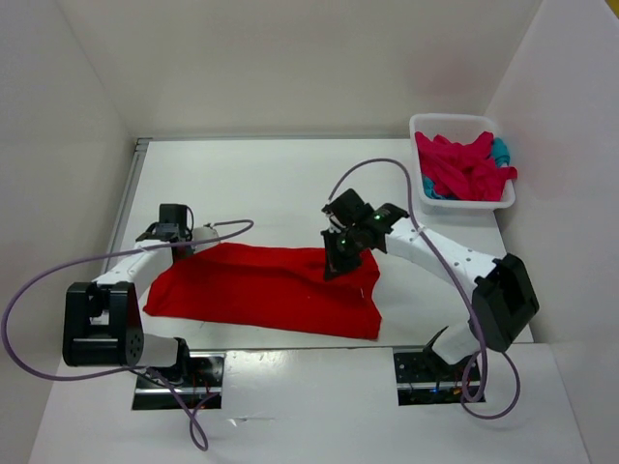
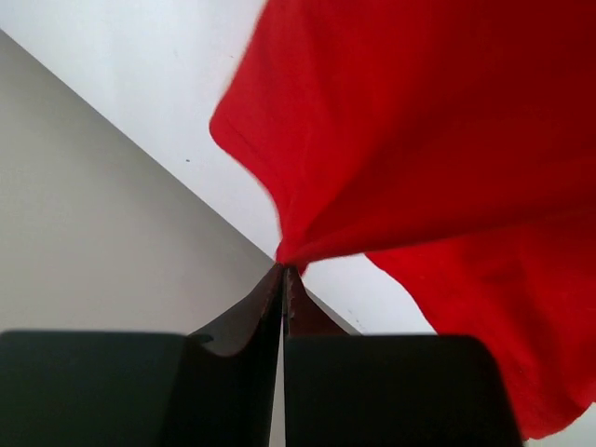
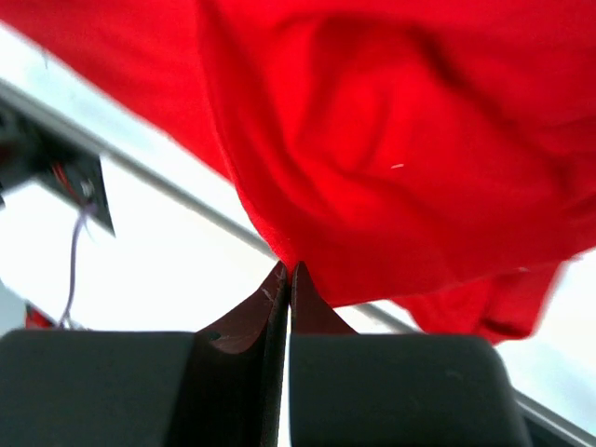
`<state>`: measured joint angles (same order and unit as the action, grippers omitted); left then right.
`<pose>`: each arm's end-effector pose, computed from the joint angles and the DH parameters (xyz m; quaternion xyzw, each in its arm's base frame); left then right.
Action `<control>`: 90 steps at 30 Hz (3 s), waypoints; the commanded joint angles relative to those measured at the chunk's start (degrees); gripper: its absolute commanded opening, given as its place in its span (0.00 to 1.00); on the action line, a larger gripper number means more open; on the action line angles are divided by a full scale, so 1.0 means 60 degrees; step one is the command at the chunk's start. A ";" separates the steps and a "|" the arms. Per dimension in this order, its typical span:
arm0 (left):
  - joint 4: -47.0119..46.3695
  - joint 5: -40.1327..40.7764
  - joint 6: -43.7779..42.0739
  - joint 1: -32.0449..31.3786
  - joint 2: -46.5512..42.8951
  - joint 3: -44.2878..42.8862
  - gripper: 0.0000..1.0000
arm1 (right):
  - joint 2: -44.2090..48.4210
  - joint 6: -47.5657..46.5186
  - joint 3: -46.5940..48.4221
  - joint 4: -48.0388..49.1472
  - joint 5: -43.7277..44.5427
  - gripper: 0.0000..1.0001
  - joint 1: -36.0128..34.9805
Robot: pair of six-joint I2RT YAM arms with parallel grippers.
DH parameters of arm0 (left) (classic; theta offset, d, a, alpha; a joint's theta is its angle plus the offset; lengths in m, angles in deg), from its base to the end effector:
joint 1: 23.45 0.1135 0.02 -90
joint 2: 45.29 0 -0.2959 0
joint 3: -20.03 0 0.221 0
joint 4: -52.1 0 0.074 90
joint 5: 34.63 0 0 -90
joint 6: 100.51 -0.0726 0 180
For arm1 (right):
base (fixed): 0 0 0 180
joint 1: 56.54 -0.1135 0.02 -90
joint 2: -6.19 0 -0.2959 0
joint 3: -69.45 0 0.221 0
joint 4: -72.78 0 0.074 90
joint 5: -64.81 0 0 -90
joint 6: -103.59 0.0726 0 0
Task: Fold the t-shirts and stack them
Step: Fold the other side of the tshirt into a rectangle
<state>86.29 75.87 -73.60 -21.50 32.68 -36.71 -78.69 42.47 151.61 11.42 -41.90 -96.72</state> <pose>0.2439 0.0337 0.2060 0.4323 0.8359 0.3005 0.1553 0.1982 0.1947 0.2686 -0.1274 0.9563 0.2424 0.1025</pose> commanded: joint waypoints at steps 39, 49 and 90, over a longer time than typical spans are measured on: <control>-0.1198 -0.8211 -0.3270 -0.6605 -0.7417 0.1910 0.55 | 0.1622 0.2656 -0.2249 0.0832 0.1628 0.58 0.1600; -0.0393 -0.7180 -0.3298 -0.9348 -0.2042 -0.0226 0.75 | 0.2047 0.2774 -0.2763 0.1111 0.1511 0.58 0.1600; 0.1000 -0.5905 -0.4397 -1.0375 0.1462 -0.0741 0.32 | 0.1432 0.2408 -0.3320 0.1800 0.0925 0.58 0.1600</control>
<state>90.44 42.53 -99.02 -83.40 40.42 -39.34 -70.10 57.40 132.38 20.47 -36.57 -86.93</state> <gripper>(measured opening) 0.337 0.579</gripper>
